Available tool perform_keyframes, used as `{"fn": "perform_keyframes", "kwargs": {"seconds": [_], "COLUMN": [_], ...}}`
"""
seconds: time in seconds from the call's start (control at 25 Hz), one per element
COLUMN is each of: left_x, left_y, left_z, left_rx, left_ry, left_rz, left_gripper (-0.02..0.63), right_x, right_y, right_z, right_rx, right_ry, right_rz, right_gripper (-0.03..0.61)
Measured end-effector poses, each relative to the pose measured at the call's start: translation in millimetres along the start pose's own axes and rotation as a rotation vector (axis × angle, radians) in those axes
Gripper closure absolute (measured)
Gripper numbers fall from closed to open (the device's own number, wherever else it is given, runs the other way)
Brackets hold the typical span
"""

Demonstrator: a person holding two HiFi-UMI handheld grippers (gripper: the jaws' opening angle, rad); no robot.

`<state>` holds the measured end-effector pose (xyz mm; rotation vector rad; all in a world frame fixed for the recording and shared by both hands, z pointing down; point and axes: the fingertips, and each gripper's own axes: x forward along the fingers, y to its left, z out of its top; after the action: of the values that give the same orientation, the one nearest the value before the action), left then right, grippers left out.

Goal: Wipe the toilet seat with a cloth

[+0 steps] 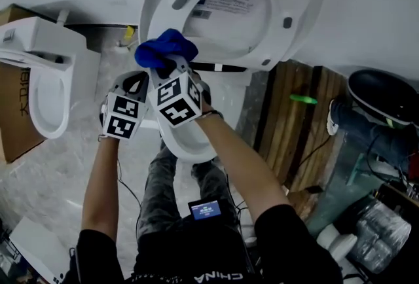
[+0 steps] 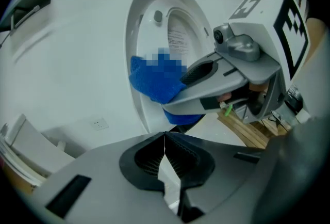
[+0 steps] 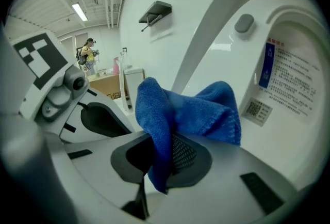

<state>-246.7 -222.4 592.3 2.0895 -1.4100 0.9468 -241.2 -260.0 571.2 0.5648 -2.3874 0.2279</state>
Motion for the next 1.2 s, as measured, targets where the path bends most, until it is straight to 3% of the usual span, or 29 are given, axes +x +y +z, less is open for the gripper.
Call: {"fn": "perform_keyframes", "kwargs": {"seconds": [0.56, 0.84, 1.2], "left_x": [40, 67, 103], "left_y": [-31, -53, -85], "left_z": [-35, -43, -24], "left_rx": [0.029, 0.055, 0.103], "left_ry": [0.032, 0.045, 0.039], "left_rz": [-0.025, -0.047, -0.080], "left_gripper": [0.601, 0.601, 0.601], "right_x": [33, 39, 15], "right_y": [-9, -39, -85], "right_z": [-94, -144, -185], "right_rx": [0.071, 0.168, 0.221], "right_ry": [0.031, 0.053, 0.067], "right_rz": [0.034, -0.016, -0.086], "right_gripper": [0.529, 0.529, 0.529]}}
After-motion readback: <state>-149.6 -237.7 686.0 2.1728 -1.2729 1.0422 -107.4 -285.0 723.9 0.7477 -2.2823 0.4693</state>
